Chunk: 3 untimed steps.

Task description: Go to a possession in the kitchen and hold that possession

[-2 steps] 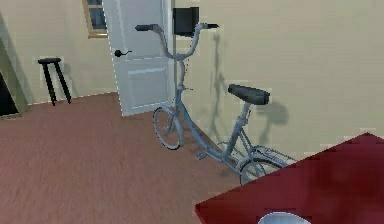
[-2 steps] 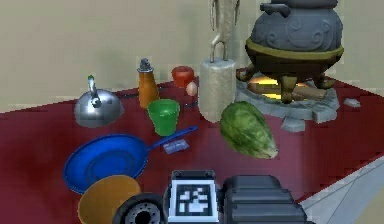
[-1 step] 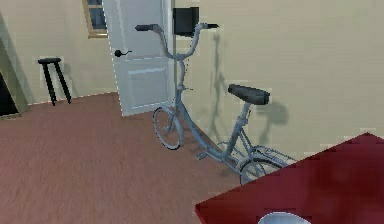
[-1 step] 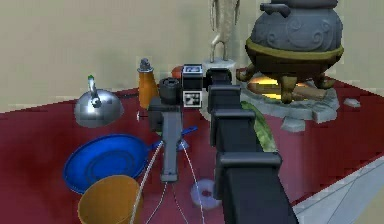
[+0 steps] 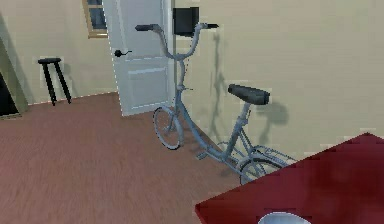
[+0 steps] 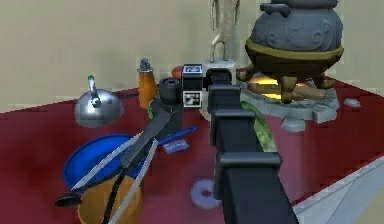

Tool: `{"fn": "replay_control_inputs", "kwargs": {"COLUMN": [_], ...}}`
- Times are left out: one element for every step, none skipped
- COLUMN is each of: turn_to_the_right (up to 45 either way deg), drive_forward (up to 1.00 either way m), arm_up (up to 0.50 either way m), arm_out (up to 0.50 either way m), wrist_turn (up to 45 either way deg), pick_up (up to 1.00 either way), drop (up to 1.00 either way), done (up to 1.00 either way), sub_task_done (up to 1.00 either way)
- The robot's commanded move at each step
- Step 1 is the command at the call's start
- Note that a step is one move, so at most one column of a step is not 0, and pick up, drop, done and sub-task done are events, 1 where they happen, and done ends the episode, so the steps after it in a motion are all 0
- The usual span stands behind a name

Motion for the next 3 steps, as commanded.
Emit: {"fn": "replay_control_inputs", "kwargs": {"turn_to_the_right": [0.0, 0.0, 0.0], "drive_forward": [0.00, 0.00, 0.00], "arm_up": [0.00, 0.00, 0.00], "arm_out": [0.00, 0.00, 0.00], "wrist_turn": [45.0, 45.0, 30.0], "pick_up": [0.00, 0.00, 0.00], "drop": [0.00, 0.00, 0.00], "done": [0.00, 0.00, 0.00], "sub_task_done": [0.00, 0.00, 0.00]}}
